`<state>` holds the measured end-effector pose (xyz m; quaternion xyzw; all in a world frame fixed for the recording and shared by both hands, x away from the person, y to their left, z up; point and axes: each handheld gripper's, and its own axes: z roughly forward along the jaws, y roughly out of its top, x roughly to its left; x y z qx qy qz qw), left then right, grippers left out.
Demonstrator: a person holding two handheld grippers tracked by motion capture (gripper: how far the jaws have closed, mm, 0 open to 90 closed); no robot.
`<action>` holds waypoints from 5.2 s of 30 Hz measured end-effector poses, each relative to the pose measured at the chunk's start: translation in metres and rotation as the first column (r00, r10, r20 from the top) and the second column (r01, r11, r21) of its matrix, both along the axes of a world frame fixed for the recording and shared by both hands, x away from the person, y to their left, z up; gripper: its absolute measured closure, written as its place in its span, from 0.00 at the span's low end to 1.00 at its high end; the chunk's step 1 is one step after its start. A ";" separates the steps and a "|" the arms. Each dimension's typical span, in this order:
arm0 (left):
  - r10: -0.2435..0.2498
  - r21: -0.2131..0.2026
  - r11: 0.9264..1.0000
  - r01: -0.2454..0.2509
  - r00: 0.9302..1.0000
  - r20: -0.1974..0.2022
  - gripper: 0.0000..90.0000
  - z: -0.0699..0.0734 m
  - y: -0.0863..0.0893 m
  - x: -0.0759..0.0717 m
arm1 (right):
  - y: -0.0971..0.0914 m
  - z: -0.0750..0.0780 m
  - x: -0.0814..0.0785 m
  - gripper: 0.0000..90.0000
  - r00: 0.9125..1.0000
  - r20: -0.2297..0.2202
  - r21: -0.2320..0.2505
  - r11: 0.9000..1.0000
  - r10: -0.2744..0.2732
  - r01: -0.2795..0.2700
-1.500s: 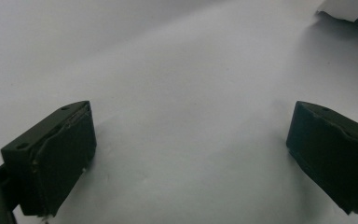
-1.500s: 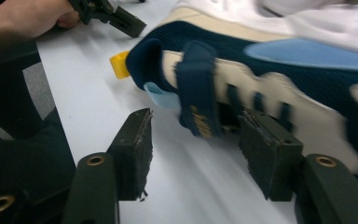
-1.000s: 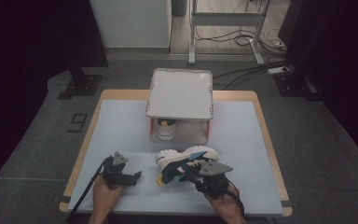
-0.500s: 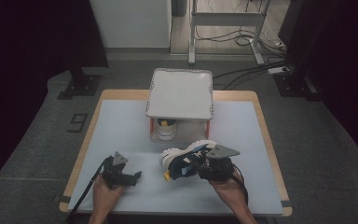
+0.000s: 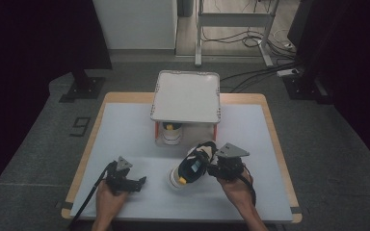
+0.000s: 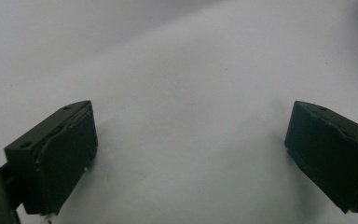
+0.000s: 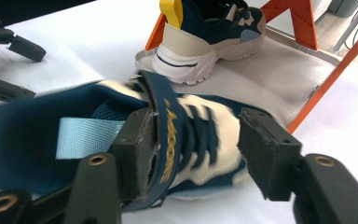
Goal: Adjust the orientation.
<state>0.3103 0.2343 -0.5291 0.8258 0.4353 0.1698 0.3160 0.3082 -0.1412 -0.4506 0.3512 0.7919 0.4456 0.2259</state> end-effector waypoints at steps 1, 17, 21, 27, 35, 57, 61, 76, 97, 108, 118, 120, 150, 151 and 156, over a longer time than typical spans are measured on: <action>0.000 -0.001 1.000 0.000 1.000 0.000 0.03 0.000 0.000 0.000 | 0.001 -0.001 0.000 0.45 1.000 -0.005 -0.007 1.000 0.005 -0.005; -0.001 0.000 1.000 0.001 1.000 0.002 0.03 0.000 0.000 0.000 | 0.037 -0.021 -0.009 0.16 0.995 -0.063 0.098 0.993 0.072 -0.066; 0.000 -0.003 1.000 0.000 1.000 0.002 0.03 0.000 0.000 0.000 | 0.040 -0.020 -0.020 0.16 0.995 -0.050 0.119 0.990 0.083 -0.076; -0.002 -0.001 1.000 0.002 1.000 0.000 0.03 0.000 0.000 0.000 | 0.040 -0.008 -0.040 0.32 0.978 -0.060 0.146 0.971 0.201 -0.191; -0.004 -0.001 1.000 0.004 1.000 0.002 0.04 0.000 0.000 0.000 | 0.080 -0.017 -0.034 0.51 0.949 -0.120 0.064 0.956 0.292 -0.286; -0.008 -0.004 1.000 0.008 1.000 0.003 0.04 0.000 0.000 -0.001 | 0.008 -0.002 -0.045 0.39 0.957 -0.161 -0.025 0.968 0.241 -0.248; -0.009 -0.004 1.000 0.009 1.000 0.003 0.04 0.000 0.000 -0.001 | 0.010 -0.018 -0.050 0.13 0.965 -0.182 0.060 0.981 0.191 -0.183; -0.009 -0.005 1.000 0.009 1.000 0.007 0.05 0.000 0.000 -0.001 | 0.036 -0.046 -0.043 0.03 0.985 -0.169 0.015 0.999 0.034 -0.031; -0.009 -0.005 1.000 0.009 1.000 0.006 0.05 0.000 0.000 -0.001 | 0.019 -0.056 -0.032 0.03 0.980 -0.196 0.047 0.998 -0.038 0.048; -0.010 -0.005 1.000 0.010 1.000 0.006 0.05 0.000 0.000 -0.001 | 0.000 -0.047 -0.035 0.17 0.971 -0.240 0.011 1.000 -0.018 0.021; -0.009 -0.005 1.000 0.009 1.000 0.007 0.05 0.000 0.000 -0.001 | -0.003 -0.046 -0.035 0.26 0.974 -0.228 0.040 0.999 -0.004 0.013; -0.009 -0.005 1.000 0.009 1.000 0.007 0.05 0.000 0.000 -0.001 | -0.006 -0.044 -0.036 0.27 0.974 -0.225 0.051 0.999 -0.004 0.016; -0.009 -0.005 1.000 0.009 1.000 0.007 0.05 0.000 0.000 -0.001 | 0.023 -0.029 0.046 0.26 0.967 -0.120 0.034 0.972 -0.225 0.231; -0.011 -0.004 1.000 0.011 1.000 0.006 0.05 0.000 0.000 -0.001 | 0.023 -0.031 0.048 0.26 0.965 -0.123 0.034 0.971 -0.231 0.237; -0.010 -0.005 1.000 0.010 1.000 0.007 0.05 0.000 0.000 -0.001 | 0.025 -0.039 0.058 0.26 0.957 -0.141 0.030 0.965 -0.253 0.259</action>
